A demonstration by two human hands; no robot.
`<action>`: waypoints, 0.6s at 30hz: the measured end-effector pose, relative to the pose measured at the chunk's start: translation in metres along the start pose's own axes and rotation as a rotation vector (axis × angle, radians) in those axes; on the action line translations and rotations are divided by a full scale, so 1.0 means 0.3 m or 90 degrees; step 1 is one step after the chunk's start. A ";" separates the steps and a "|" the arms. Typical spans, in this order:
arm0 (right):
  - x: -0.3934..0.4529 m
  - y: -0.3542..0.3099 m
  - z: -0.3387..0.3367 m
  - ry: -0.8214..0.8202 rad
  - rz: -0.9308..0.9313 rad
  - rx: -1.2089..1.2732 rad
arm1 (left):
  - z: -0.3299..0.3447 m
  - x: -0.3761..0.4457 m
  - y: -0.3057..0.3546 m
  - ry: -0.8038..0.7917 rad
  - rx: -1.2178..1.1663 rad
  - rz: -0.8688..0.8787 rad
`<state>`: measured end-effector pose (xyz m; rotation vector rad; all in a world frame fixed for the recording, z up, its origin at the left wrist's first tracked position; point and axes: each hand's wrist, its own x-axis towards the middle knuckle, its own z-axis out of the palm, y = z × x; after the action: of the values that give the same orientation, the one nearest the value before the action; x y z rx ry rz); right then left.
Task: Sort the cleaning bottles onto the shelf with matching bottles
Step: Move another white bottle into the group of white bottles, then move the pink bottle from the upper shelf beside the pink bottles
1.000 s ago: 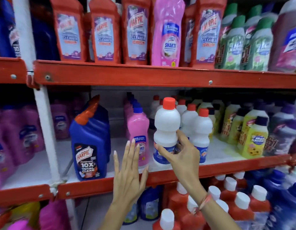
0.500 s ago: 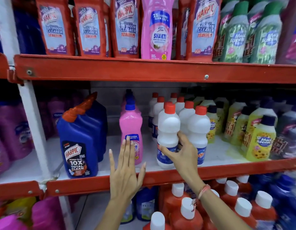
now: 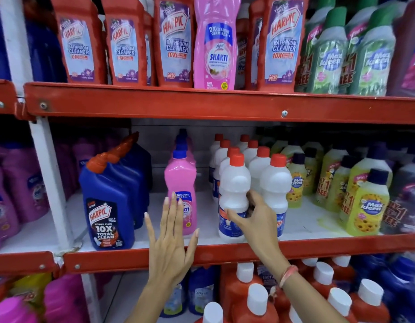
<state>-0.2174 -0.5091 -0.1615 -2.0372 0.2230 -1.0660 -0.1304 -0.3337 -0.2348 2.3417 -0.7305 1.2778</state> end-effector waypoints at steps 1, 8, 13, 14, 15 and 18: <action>0.001 -0.016 -0.012 0.019 -0.016 0.007 | -0.018 0.017 0.008 0.019 -0.023 -0.002; 0.108 -0.284 -0.123 0.301 -0.285 -0.030 | -0.203 0.318 0.066 0.191 -0.019 0.078; 0.276 -0.471 -0.181 0.305 -0.351 -0.048 | -0.318 0.540 0.053 0.281 0.051 0.100; 0.305 -0.497 -0.185 0.297 -0.345 -0.049 | -0.336 0.572 0.050 0.291 0.055 0.088; 0.331 -0.518 -0.186 0.286 -0.337 -0.050 | -0.351 0.597 0.049 0.296 0.052 0.077; 0.376 -0.553 -0.173 0.249 -0.307 -0.045 | -0.380 0.635 0.043 0.292 0.049 0.057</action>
<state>-0.2185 -0.4844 0.0443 -1.9764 -0.0417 -1.7787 -0.1268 -0.3316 -0.0125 1.9706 -0.6456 1.8238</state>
